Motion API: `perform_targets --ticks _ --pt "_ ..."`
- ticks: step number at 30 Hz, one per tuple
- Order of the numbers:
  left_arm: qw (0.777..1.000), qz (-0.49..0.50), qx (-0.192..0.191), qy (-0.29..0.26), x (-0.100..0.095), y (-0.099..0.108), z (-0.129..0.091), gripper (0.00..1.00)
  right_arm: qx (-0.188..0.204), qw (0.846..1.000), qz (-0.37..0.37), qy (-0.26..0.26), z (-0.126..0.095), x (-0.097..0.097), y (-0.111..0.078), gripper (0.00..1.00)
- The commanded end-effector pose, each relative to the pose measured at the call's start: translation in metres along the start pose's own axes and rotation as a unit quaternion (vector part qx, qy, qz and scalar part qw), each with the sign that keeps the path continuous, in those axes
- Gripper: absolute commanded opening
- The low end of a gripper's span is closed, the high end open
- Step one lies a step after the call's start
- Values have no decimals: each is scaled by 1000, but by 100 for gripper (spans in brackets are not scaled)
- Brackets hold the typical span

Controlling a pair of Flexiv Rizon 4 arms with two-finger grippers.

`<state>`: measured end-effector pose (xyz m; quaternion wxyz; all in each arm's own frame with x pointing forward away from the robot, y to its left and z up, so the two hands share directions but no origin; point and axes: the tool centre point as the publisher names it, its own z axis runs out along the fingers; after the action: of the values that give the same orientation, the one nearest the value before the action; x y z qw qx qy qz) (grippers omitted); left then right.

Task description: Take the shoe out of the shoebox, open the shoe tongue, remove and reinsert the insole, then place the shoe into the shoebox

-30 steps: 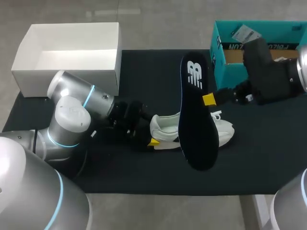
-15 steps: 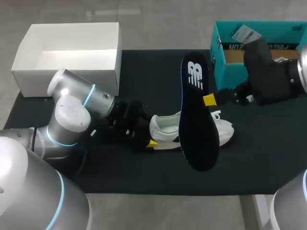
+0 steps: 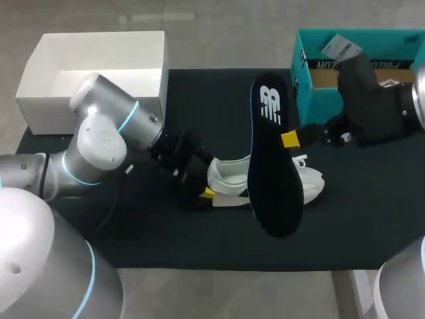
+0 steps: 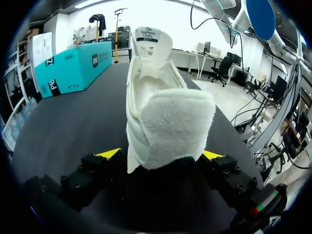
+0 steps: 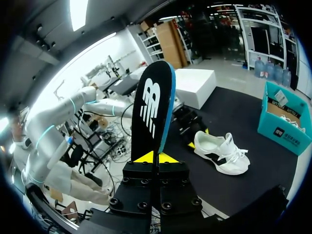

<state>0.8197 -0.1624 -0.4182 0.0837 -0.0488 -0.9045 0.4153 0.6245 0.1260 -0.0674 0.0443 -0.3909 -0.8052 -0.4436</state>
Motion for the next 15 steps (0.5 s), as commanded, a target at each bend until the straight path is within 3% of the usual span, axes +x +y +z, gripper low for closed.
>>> perform_targets --ticks 1,6,10,15 --pt "995 -18 -94 0 5 -15 -13 100 2 1000 0 1 4 -1 3 0" --pt "988 -23 -149 -10 14 -26 -21 100 2 1000 0 1 4 -1 3 0" --pt "975 -38 -216 -32 20 -29 -27 100 2 1000 0 1 4 -1 3 0" --pt "965 -59 -251 -46 24 -29 -36 100 2 1000 0 1 4 -1 3 0"
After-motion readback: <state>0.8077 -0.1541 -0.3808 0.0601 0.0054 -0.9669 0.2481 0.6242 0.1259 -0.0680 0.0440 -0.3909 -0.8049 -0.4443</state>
